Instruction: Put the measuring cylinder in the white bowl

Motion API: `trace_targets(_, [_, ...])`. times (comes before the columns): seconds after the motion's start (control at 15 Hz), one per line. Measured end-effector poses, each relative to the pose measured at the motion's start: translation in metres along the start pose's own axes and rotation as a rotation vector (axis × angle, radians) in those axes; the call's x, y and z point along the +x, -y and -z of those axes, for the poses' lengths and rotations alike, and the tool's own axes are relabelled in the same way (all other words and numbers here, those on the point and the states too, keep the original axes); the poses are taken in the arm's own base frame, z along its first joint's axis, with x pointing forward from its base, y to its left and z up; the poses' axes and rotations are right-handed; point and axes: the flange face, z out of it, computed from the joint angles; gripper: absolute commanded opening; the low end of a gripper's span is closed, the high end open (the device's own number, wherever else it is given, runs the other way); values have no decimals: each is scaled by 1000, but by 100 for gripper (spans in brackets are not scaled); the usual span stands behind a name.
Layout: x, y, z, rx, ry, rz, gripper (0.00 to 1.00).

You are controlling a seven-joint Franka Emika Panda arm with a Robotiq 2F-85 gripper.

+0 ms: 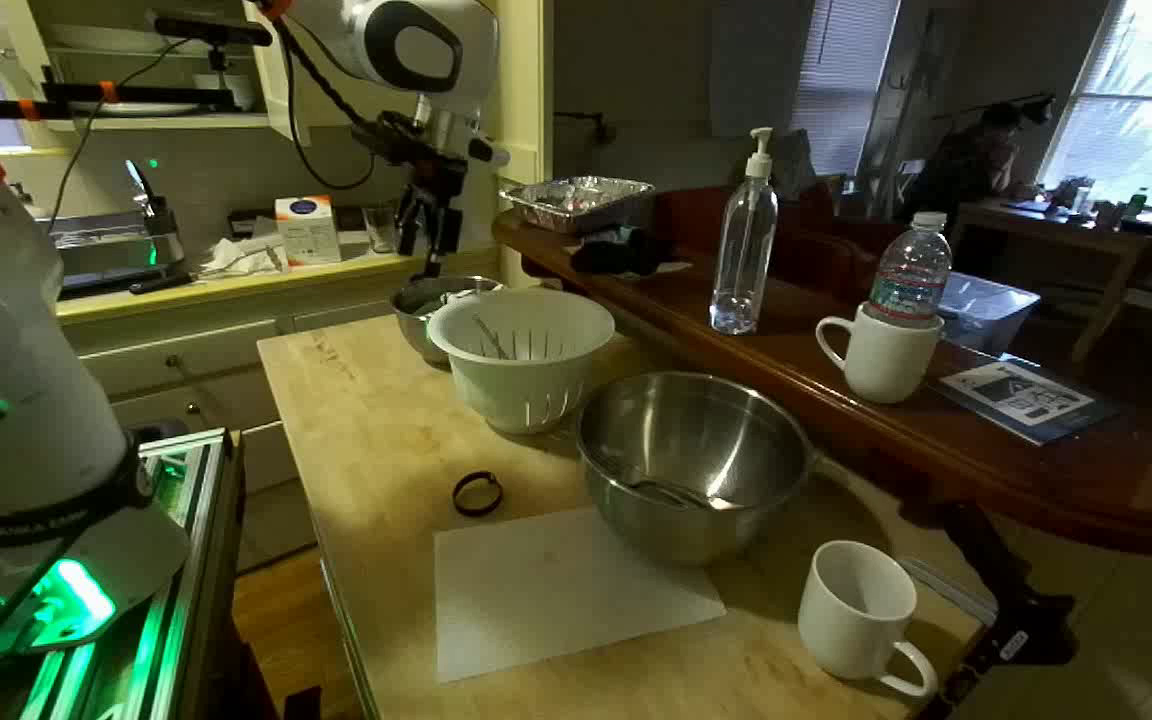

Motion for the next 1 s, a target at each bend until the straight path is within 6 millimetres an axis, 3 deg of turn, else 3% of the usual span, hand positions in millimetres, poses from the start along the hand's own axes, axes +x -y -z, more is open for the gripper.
trace_targets(0.67, [1,-1,2,-9,-12,-15,100])
trace_targets(1.0, [31,-26,42,-139,-228,-157,100])
